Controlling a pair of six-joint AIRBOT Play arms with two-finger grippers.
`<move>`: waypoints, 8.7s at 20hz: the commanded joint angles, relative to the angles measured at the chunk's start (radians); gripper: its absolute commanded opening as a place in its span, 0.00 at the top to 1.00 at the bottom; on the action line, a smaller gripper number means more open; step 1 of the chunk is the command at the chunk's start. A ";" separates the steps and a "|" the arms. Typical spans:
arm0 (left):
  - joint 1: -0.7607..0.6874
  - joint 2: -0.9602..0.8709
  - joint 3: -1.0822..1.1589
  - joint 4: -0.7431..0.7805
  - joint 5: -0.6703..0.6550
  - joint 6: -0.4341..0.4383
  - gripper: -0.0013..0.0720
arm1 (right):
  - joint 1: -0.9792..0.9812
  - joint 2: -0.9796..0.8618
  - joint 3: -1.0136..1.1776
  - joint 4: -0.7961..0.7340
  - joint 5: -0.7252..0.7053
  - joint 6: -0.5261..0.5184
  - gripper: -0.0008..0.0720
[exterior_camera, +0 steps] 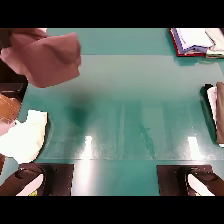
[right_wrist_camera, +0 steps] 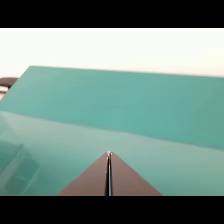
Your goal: Fold the shirts.
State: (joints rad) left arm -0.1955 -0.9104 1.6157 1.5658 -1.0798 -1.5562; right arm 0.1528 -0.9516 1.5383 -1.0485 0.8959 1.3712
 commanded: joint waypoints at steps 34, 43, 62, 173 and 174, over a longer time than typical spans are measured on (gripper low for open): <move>-0.095 -0.881 0.025 -0.369 -0.310 0.062 0.19 | -0.040 -0.070 0.137 -0.001 0.256 0.000 0.96; -0.110 -0.406 -0.677 -0.474 -0.139 0.072 0.19 | -0.040 -0.071 0.137 0.000 0.256 0.000 0.96; -0.380 -0.269 -0.968 -0.667 0.071 0.011 0.94 | -0.040 -0.070 0.138 0.002 0.257 0.000 0.96; -0.256 -0.316 -1.026 -0.755 0.640 -0.196 0.32 | 0.051 -0.330 -0.212 -0.015 0.335 0.041 0.47; -0.256 -0.325 -1.025 -0.783 0.646 -0.180 0.32 | 0.051 -0.330 -0.212 -0.015 0.335 0.041 0.47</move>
State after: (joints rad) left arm -0.4480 -1.2049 0.5915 0.8135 -0.4541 -1.7489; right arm 0.2043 -1.2819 1.3266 -1.0634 1.2297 1.4117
